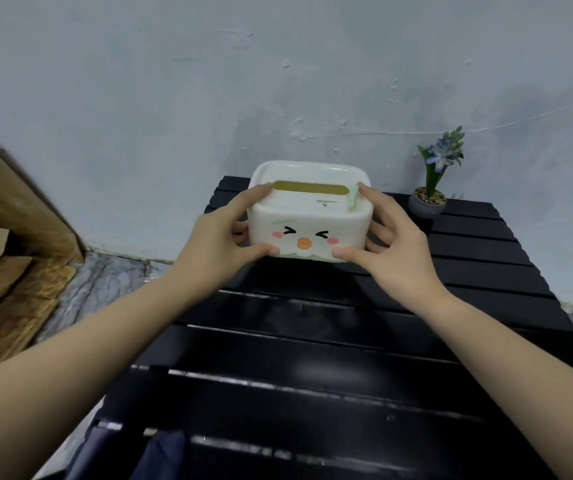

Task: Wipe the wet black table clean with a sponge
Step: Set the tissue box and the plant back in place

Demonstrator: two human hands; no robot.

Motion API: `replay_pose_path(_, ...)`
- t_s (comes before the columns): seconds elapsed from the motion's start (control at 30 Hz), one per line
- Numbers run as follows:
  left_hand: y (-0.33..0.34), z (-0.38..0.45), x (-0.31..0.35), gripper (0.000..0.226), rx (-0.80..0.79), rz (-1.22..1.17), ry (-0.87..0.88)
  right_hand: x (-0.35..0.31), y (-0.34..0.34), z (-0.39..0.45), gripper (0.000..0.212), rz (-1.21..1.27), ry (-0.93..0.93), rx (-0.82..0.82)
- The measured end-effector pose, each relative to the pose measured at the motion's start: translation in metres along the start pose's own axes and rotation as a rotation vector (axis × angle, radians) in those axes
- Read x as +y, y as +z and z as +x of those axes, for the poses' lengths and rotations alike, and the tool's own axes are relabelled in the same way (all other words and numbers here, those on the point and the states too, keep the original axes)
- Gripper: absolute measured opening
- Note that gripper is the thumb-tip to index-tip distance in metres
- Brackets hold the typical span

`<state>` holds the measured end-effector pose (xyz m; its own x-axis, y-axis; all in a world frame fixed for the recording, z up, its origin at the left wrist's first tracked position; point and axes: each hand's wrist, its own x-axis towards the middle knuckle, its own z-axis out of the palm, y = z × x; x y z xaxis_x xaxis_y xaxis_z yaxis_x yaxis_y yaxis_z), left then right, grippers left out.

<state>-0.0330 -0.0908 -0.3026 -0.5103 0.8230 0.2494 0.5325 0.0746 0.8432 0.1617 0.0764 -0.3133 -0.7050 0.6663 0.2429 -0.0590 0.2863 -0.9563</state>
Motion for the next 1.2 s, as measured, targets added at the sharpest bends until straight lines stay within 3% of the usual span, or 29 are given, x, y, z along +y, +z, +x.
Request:
replay_pose_path(0.4, 0.018, -0.047, -0.006, 0.085, -0.040, 0.031, -0.072, 0.010, 0.002, -0.047, 0.088, -0.102, 0.075, -0.022)
replay_pose_path(0.53, 0.010, -0.046, 0.002, 0.108, -0.113, 0.167, -0.080, 0.003, -0.008, -0.048, 0.106, -0.183, 0.091, -0.072)
replay_pose_path(0.6, 0.006, -0.048, 0.006, 0.116, -0.035, 0.253, -0.074, -0.002, -0.017, -0.051, 0.109, -0.268, 0.068, -0.040)
replay_pose_path(0.73, 0.009, -0.054, 0.038, 0.086, 0.257, 0.262, 0.077, -0.013, -0.045, -0.062, 0.086, -0.367, 0.033, 0.074)
replay_pose_path(0.8, 0.022, -0.054, 0.063, 0.064, 0.311, 0.232, 0.190, -0.016, -0.062, -0.066, 0.067, -0.415, 0.030, 0.128)
replay_pose_path(1.0, 0.096, -0.048, 0.116, 0.036, 0.151, 0.092, 0.344, -0.014, -0.107, -0.057, 0.027, -0.647, -0.059, 0.218)
replay_pose_path(1.2, 0.167, -0.033, 0.093, 0.032, -0.075, 0.313, 0.331, 0.007, -0.136, -0.010, 0.025, -0.821, -0.039, 0.172)
